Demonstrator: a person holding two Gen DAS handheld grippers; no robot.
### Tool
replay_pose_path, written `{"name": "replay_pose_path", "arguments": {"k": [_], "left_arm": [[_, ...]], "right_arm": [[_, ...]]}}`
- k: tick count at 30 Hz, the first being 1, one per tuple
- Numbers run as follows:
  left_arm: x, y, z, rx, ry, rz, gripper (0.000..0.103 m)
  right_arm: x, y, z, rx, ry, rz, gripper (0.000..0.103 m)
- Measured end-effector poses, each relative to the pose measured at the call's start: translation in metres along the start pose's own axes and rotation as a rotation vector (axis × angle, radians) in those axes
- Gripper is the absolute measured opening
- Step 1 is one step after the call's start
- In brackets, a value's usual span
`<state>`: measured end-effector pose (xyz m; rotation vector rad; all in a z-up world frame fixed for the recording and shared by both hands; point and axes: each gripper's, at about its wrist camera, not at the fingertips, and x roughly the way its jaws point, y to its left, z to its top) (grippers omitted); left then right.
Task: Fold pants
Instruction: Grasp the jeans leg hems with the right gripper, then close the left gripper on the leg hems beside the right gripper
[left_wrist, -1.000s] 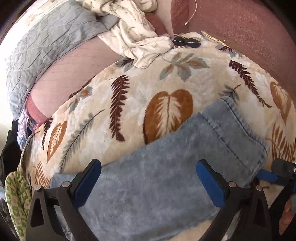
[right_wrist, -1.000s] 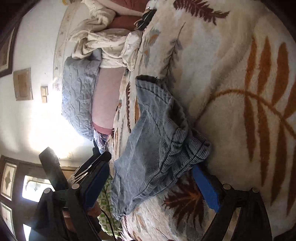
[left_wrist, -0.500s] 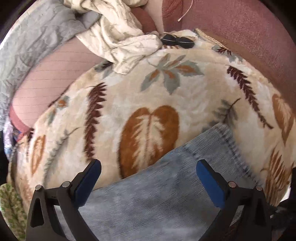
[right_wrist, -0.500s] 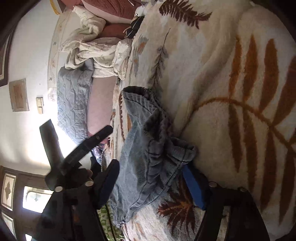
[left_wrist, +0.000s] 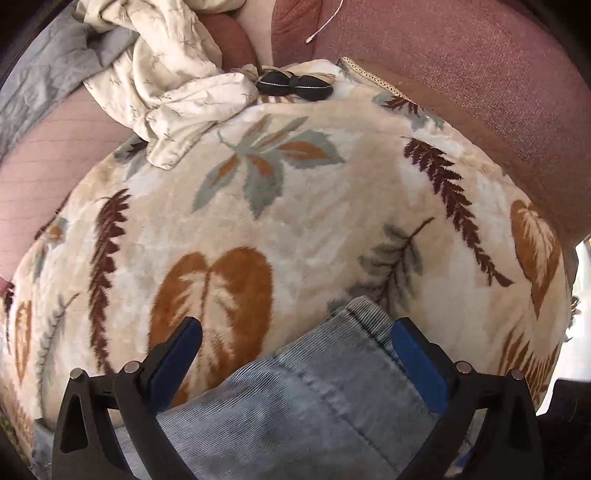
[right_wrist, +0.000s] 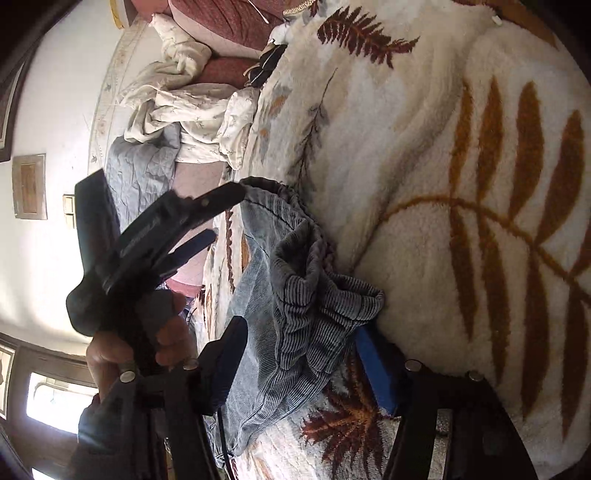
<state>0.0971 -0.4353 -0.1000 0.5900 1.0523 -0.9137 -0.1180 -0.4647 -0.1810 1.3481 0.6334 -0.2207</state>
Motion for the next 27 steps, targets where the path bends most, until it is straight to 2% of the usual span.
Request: {"name": "replay_pose_path", "arguments": {"k": [5, 10, 16, 21, 27], "left_arm": [[0.010, 0.002, 0.005, -0.070, 0.014, -0.067, 0.103], [0.018, -0.005, 0.004, -0.053, 0.022, -0.106, 0.102], [0.003, -0.008, -0.004, 0.015, -0.050, -0.238, 0.102], [-0.004, 0.002, -0.006, -0.002, -0.084, -0.329, 0.102], [0.012, 0.000, -0.014, 0.055, -0.035, -0.284, 0.102]], "right_arm": [[0.005, 0.009, -0.004, -0.032, -0.013, -0.027, 0.065], [0.007, 0.011, -0.004, -0.041, -0.015, -0.032, 0.065], [0.009, 0.011, -0.002, -0.049, -0.009, -0.023, 0.067], [0.009, 0.013, -0.002, -0.067, -0.011, -0.024, 0.071], [0.012, 0.018, -0.004, -0.090, -0.019, -0.035, 0.074]]}}
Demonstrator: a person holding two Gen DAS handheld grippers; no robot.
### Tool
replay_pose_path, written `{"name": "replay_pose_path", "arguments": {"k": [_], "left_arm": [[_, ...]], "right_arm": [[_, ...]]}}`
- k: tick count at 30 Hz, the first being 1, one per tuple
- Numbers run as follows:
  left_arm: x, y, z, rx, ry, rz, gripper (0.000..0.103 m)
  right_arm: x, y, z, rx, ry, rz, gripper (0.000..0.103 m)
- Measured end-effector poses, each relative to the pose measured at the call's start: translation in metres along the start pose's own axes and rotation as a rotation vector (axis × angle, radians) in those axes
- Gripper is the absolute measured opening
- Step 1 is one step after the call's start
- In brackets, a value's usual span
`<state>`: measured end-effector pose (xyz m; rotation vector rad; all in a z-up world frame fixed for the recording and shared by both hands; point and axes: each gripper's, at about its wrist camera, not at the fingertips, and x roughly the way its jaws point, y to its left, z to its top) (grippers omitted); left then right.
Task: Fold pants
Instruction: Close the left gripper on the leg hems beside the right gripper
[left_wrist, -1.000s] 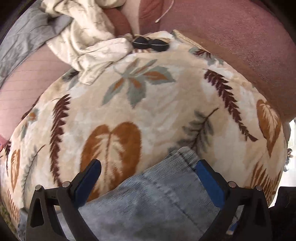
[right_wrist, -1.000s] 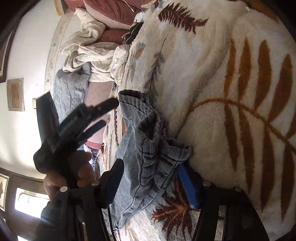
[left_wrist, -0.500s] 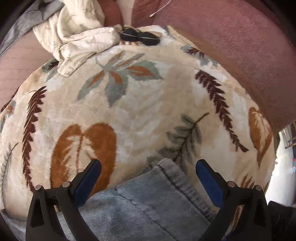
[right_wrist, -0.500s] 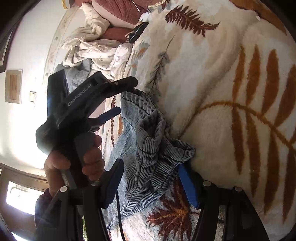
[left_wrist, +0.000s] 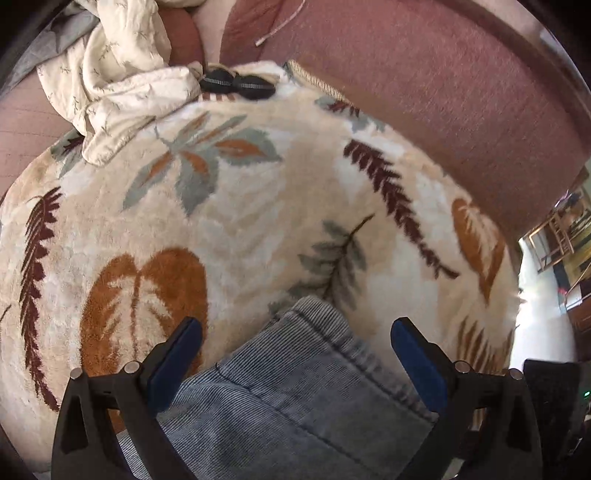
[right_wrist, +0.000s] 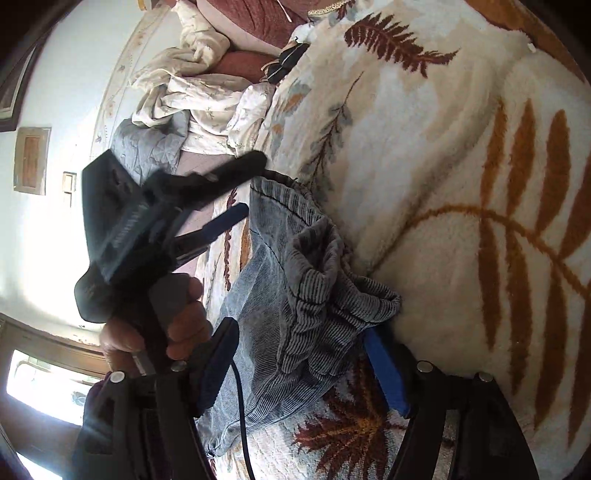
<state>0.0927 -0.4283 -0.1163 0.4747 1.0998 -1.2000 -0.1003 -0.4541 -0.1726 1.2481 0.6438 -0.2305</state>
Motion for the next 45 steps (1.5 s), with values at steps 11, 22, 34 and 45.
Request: {"name": "replay_pose_path", "arguments": {"k": [11, 22, 34, 45], "left_arm": [[0.019, -0.012, -0.007, 0.114, 0.037, -0.002, 0.060], [0.020, -0.004, -0.006, 0.059, 0.018, 0.004, 0.044], [-0.023, 0.014, -0.010, -0.074, -0.124, -0.074, 0.011], [-0.107, 0.055, -0.039, -0.176, -0.298, -0.126, 0.011]], "right_arm": [[0.006, 0.011, -0.002, -0.094, -0.035, -0.038, 0.072], [0.008, 0.002, 0.004, -0.104, -0.036, -0.072, 0.030], [-0.002, 0.036, -0.009, -0.338, -0.120, -0.133, 0.024], [-0.002, 0.111, -0.060, -0.707, -0.241, -0.141, 0.021]]}}
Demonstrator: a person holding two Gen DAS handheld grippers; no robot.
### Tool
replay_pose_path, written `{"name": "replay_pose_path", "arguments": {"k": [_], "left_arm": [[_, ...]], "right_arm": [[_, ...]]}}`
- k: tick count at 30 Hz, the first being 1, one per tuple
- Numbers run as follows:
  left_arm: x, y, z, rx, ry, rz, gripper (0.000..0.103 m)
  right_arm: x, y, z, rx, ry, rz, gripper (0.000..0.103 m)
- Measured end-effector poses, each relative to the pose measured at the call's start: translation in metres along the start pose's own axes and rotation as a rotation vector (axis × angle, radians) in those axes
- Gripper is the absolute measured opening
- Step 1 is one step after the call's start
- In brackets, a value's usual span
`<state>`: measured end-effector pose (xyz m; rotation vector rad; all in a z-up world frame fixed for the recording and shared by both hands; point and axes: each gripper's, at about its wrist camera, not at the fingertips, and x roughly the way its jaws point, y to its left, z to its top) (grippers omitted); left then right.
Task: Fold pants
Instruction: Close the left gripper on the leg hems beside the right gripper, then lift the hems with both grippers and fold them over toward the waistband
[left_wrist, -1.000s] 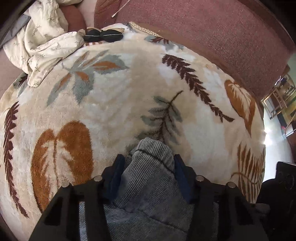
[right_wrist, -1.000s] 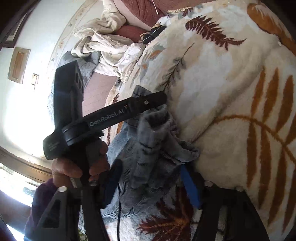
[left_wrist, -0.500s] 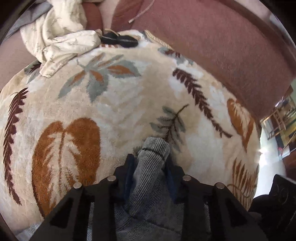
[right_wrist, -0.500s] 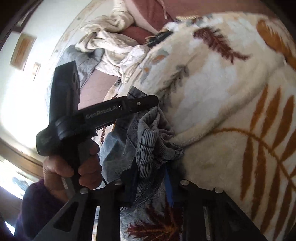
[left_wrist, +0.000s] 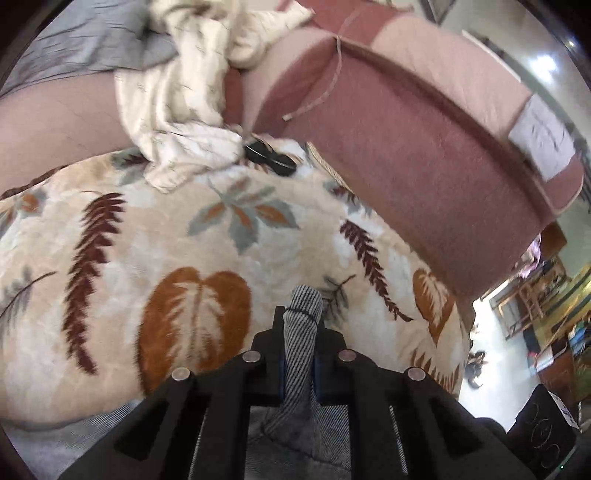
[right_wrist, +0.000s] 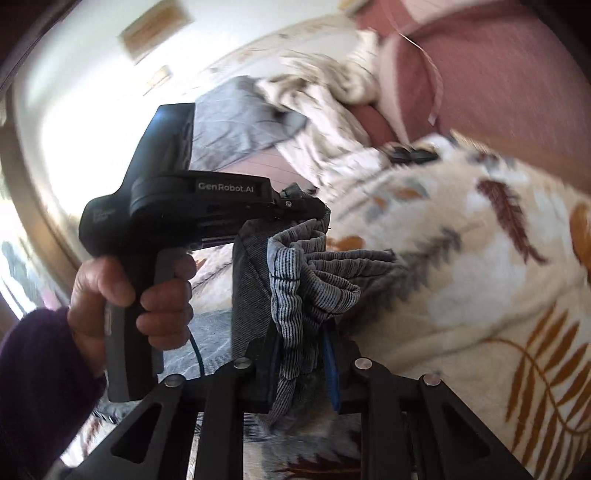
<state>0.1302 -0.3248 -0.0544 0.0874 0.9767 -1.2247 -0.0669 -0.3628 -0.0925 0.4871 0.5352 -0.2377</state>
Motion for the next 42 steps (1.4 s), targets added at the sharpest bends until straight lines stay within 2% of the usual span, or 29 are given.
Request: {"name": "replay_pose_path", "arguments": {"k": [3, 6, 9, 11, 13, 17, 19, 20, 21, 23, 25, 27, 30, 34, 37, 40, 41, 42], "left_arm": [[-0.024, 0.019, -0.008, -0.053, -0.047, -0.016, 0.012], [-0.048, 0.045, -0.019, -0.119, -0.086, 0.008, 0.021], [-0.075, 0.078, -0.034, -0.200, -0.135, 0.056, 0.052], [-0.088, 0.098, -0.043, -0.243, -0.157, 0.089, 0.059], [-0.103, 0.122, -0.057, -0.295, -0.171, 0.123, 0.059], [-0.123, 0.157, -0.084, -0.383, -0.157, 0.186, 0.059], [-0.134, 0.163, -0.098, -0.411, -0.158, 0.201, 0.059], [-0.138, 0.165, -0.104, -0.421, -0.157, 0.203, 0.061], [-0.141, 0.165, -0.111, -0.434, -0.150, 0.213, 0.065], [-0.144, 0.164, -0.120, -0.462, -0.143, 0.230, 0.070], [-0.148, 0.163, -0.132, -0.496, -0.147, 0.214, 0.070], [-0.145, 0.159, -0.137, -0.523, -0.119, 0.221, 0.078], [-0.133, 0.152, -0.136, -0.542, -0.063, 0.277, 0.080], [-0.116, 0.153, -0.135, -0.587, -0.013, 0.308, 0.080], [-0.104, 0.153, -0.128, -0.619, -0.003, 0.306, 0.080], [-0.096, 0.142, -0.116, -0.574, 0.006, 0.323, 0.079], [-0.093, 0.138, -0.112, -0.547, 0.008, 0.331, 0.073], [-0.089, 0.132, -0.107, -0.509, 0.022, 0.362, 0.058]], "right_arm": [[0.004, 0.030, -0.001, -0.088, -0.007, 0.008, 0.021], [0.016, 0.066, -0.007, -0.182, 0.029, 0.033, 0.021], [0.029, 0.097, -0.017, -0.273, 0.078, 0.062, 0.021], [0.038, 0.117, -0.026, -0.335, 0.110, 0.072, 0.021], [0.051, 0.130, -0.038, -0.374, 0.177, 0.088, 0.021], [0.075, 0.144, -0.061, -0.443, 0.339, 0.099, 0.030], [0.075, 0.149, -0.068, -0.497, 0.356, 0.106, 0.034], [0.072, 0.149, -0.068, -0.507, 0.344, 0.127, 0.041], [0.067, 0.147, -0.065, -0.495, 0.330, 0.166, 0.044], [0.054, 0.141, -0.054, -0.432, 0.291, 0.266, 0.061], [0.041, 0.131, -0.040, -0.370, 0.230, 0.324, 0.065], [0.034, 0.128, -0.027, -0.318, 0.165, 0.326, 0.065], [0.031, 0.096, -0.004, -0.172, 0.093, 0.263, 0.069], [0.047, 0.061, 0.008, 0.026, 0.150, 0.204, 0.069], [0.059, 0.046, 0.006, 0.074, 0.206, 0.172, 0.069], [0.065, 0.040, 0.003, 0.069, 0.237, 0.128, 0.067], [0.064, 0.037, 0.000, 0.061, 0.248, 0.121, 0.066], [0.066, 0.038, -0.002, 0.051, 0.260, 0.115, 0.065]]}}
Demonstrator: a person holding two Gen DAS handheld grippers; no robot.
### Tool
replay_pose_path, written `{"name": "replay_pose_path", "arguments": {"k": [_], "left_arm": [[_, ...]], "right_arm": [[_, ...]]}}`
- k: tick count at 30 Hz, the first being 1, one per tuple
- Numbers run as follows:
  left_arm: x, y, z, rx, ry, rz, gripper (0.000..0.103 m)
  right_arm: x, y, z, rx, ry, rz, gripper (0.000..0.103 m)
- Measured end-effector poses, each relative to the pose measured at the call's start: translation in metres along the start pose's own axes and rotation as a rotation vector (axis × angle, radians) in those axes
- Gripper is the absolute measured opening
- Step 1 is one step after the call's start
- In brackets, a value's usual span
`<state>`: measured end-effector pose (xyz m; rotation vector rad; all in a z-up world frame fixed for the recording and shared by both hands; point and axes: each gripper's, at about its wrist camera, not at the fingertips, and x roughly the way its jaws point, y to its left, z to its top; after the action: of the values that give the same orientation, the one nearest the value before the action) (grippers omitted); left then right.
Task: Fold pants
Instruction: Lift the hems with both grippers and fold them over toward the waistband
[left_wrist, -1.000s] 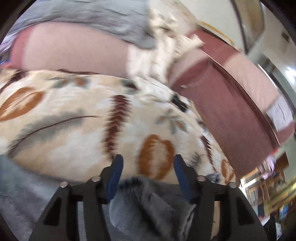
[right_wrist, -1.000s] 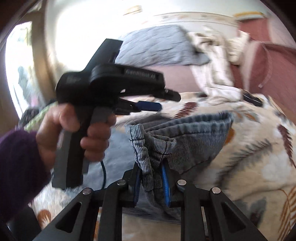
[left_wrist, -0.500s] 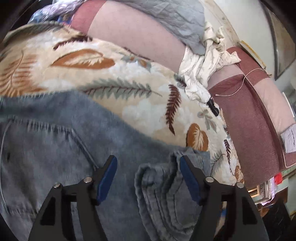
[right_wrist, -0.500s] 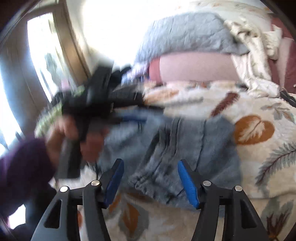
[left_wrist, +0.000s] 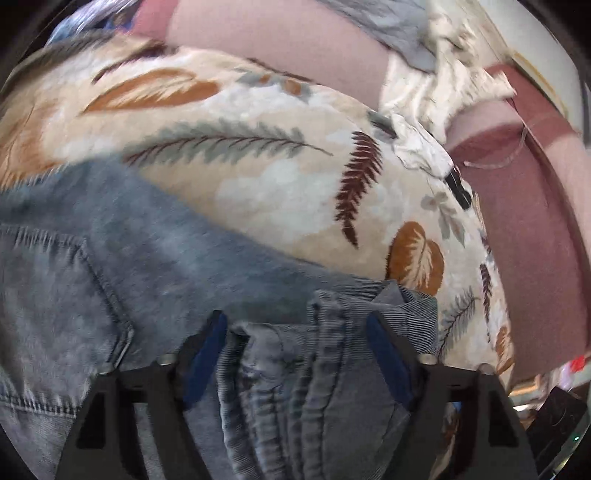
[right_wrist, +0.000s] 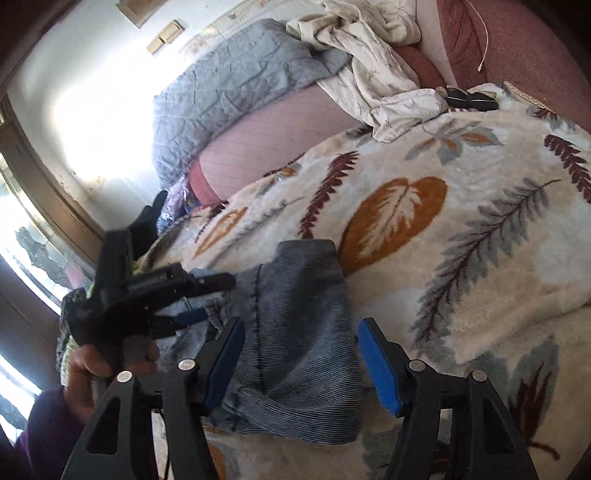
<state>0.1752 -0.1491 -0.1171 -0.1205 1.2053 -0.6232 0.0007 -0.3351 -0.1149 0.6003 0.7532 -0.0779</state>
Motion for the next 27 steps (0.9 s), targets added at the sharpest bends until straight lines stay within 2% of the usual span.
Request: {"name": "replay_pose_path", "arguments": {"k": [1, 2, 3, 5, 8, 13, 15, 17, 22, 26, 27], "left_arm": [[0.002, -0.006, 0.000, 0.026, 0.008, 0.026, 0.049], [0.003, -0.009, 0.001, 0.045, 0.022, 0.038, 0.034], [0.005, -0.012, 0.000, 0.060, 0.029, 0.058, 0.026], [0.003, -0.012, 0.000, 0.074, 0.027, 0.088, 0.017], [-0.006, -0.002, -0.001, 0.056, 0.009, 0.089, 0.015], [-0.015, 0.010, -0.012, 0.041, -0.011, 0.106, 0.015], [-0.018, 0.012, -0.014, 0.032, -0.020, 0.098, 0.019], [-0.019, 0.015, -0.014, 0.005, -0.018, 0.085, 0.019], [-0.024, 0.017, -0.012, -0.031, -0.030, 0.092, 0.042], [-0.040, 0.014, -0.010, -0.055, -0.089, 0.058, 0.049], [-0.045, 0.010, -0.008, -0.056, -0.110, 0.047, 0.053]], "right_arm": [[0.001, 0.002, -0.003, -0.014, 0.013, -0.006, 0.062], [0.006, 0.006, -0.005, -0.041, 0.035, -0.017, 0.060], [0.010, 0.011, -0.010, -0.072, 0.055, -0.033, 0.059], [0.017, 0.021, -0.019, -0.128, 0.088, -0.045, 0.056], [0.027, 0.036, -0.031, -0.216, 0.162, -0.022, 0.056], [0.036, 0.063, -0.058, -0.406, 0.274, 0.013, 0.056], [0.037, 0.067, -0.064, -0.454, 0.264, -0.015, 0.056], [0.038, 0.064, -0.063, -0.441, 0.269, -0.011, 0.056], [0.034, 0.051, -0.050, -0.336, 0.284, 0.042, 0.056], [0.021, 0.042, -0.038, -0.242, 0.237, 0.103, 0.057], [0.018, 0.041, -0.035, -0.229, 0.214, 0.109, 0.057]]}}
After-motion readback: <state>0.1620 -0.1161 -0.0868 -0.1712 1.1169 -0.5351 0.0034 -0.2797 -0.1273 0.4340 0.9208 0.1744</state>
